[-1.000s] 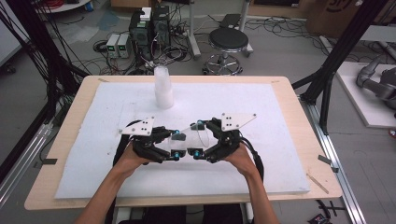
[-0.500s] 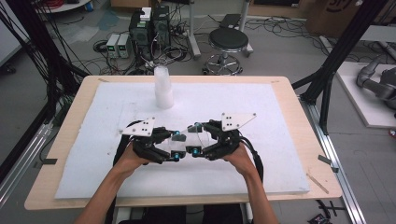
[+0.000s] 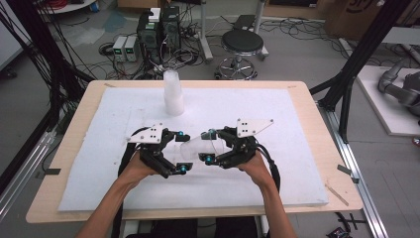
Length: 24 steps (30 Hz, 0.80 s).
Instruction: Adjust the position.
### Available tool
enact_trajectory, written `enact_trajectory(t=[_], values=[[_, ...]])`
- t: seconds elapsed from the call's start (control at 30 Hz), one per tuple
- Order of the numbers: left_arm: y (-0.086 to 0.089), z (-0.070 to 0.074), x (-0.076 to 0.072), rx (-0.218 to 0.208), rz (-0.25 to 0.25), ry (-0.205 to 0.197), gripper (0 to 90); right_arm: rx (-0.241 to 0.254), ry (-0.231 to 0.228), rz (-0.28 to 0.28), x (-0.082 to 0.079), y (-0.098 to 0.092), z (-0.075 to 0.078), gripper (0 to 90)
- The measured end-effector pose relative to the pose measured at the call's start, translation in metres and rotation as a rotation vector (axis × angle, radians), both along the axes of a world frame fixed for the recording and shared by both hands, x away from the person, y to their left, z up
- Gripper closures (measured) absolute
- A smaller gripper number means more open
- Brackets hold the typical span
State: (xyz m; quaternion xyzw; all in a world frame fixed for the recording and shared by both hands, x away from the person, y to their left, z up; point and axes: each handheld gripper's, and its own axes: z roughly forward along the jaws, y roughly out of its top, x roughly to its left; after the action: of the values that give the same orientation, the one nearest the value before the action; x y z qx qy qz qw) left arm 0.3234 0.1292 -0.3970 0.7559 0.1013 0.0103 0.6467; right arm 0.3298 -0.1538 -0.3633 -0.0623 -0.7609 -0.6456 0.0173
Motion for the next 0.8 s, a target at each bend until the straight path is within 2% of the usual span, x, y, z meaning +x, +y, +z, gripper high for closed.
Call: enact_trajectory(t=[0.1, 0.17, 0.23, 0.3, 0.37, 0.53, 0.63, 0.7, 0.8], values=[[0.006, -0.001, -0.001, 0.024, 0.051, -0.004, 6.6, -0.015, 0.001, -0.02, 0.001, -0.002, 0.0, 32.7], [0.012, -0.004, -0.002, 0.068, 0.102, -0.006, 6.6, -0.037, 0.008, -0.05, 0.003, -0.005, 0.001, 32.7], [0.019, -0.008, -0.003, 0.117, 0.155, -0.009, 7.0, -0.082, 0.015, -0.089, 0.005, -0.008, 0.001, 32.7], [0.027, -0.014, -0.004, 0.138, 0.209, -0.001, 7.4, -0.146, 0.025, -0.132, 0.009, -0.012, 0.002, 32.7], [0.038, -0.022, -0.007, 0.139, 0.282, -0.003, 7.4, -0.192, 0.047, -0.168, 0.012, -0.015, 0.003, 32.7], [0.061, -0.039, -0.012, 0.146, 0.427, 0.014, 7.4, -0.33, 0.072, -0.264, 0.022, -0.02, 0.007, 33.0], [0.074, -0.048, -0.016, 0.127, 0.515, 0.038, 7.4, -0.411, 0.085, -0.304, 0.027, -0.02, 0.012, 33.2], [0.081, -0.054, -0.017, 0.136, 0.576, 0.046, 7.5, -0.465, 0.09, -0.333, 0.031, -0.019, 0.015, 33.3], [0.087, -0.059, -0.017, 0.159, 0.61, 0.055, 7.5, -0.535, 0.109, -0.357, 0.037, -0.017, 0.018, 33.4]])
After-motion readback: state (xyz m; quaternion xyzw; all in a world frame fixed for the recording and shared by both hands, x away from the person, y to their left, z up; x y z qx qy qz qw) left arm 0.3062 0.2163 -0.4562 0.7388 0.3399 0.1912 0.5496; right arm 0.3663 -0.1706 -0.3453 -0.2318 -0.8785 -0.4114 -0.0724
